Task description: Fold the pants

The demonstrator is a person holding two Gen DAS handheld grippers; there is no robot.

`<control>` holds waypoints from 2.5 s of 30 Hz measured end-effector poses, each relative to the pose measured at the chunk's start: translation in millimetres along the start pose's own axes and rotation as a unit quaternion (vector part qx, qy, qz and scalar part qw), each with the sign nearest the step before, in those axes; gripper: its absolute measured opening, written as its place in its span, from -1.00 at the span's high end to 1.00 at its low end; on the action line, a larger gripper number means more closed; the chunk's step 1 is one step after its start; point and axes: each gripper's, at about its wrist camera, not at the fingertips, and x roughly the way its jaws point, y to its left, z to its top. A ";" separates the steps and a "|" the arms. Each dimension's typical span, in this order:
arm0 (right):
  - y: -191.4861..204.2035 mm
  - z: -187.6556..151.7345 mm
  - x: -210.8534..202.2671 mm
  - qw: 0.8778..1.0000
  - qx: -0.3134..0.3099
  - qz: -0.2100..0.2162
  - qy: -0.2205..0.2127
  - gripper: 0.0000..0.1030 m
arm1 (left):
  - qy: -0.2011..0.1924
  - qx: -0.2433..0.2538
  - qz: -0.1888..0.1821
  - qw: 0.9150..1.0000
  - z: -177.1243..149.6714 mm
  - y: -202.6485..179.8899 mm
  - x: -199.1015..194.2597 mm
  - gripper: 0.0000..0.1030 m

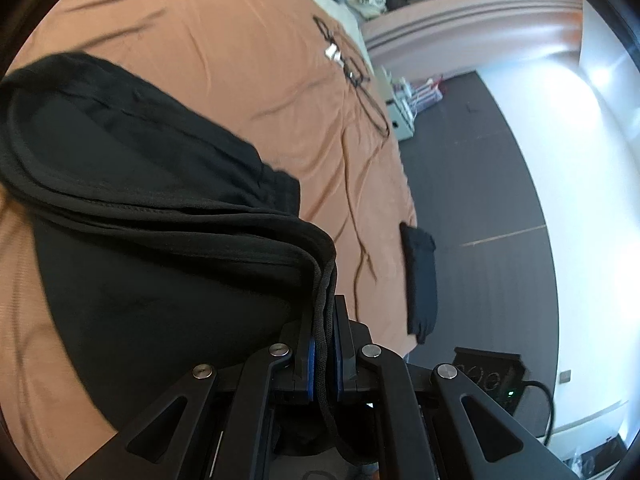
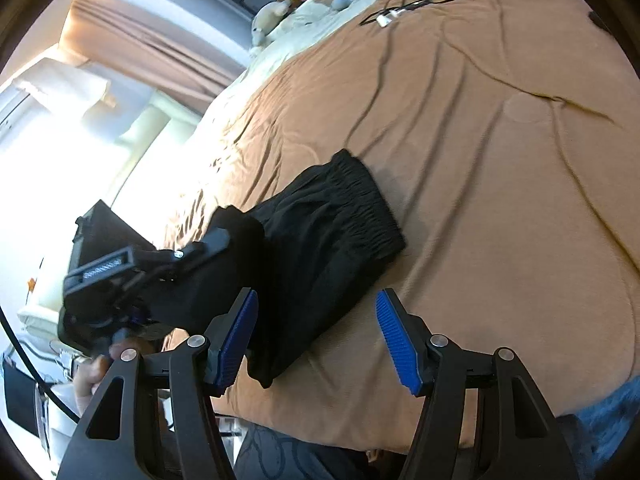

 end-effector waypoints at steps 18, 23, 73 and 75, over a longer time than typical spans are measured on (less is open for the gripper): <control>-16.2 9.6 19.6 1.000 0.005 0.004 0.005 -0.26 | -0.005 -0.002 -0.016 1.000 -9.2 4.6 -12.1 -0.62; -5.3 12.2 30.7 1.000 -0.021 -0.009 0.020 -0.40 | -0.031 -0.023 0.020 0.999 -8.1 31.8 -33.6 -0.68; 38.9 2.8 33.6 0.988 -0.126 -0.048 0.079 0.86 | -0.136 -0.057 0.161 0.976 89.9 70.1 -78.7 0.80; 38.0 2.1 33.3 0.988 -0.123 -0.048 0.078 0.88 | -0.130 -0.046 0.159 0.978 96.7 62.7 -76.5 0.80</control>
